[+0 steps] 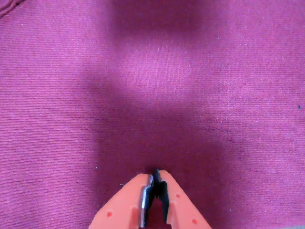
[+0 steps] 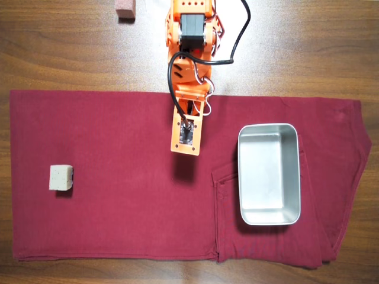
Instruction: Grab the cube
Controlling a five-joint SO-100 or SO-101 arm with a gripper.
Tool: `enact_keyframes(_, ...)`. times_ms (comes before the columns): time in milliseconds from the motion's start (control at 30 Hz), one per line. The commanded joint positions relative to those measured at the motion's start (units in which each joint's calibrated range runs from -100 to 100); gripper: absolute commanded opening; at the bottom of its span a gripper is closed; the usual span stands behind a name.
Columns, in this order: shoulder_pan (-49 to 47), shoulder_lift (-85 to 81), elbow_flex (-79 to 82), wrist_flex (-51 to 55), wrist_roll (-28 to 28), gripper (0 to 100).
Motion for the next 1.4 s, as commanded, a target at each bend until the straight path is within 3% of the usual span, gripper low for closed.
enact_keyframes(0, -0.10, 0.38, 0.37, 1.03, 0.20, 2)
enact_keyframes(933, -0.10, 0.38, 0.37, 1.03, 0.20, 4)
enact_keyframes(1100, -3.07, 1.71, 0.19, 0.39, 0.00, 0)
enact_keyframes(1200, 5.57, 16.63, -13.01, -10.68, -0.05, 5)
enact_keyframes(1367, 20.54, 53.73, -57.71, -5.79, 3.27, 19)
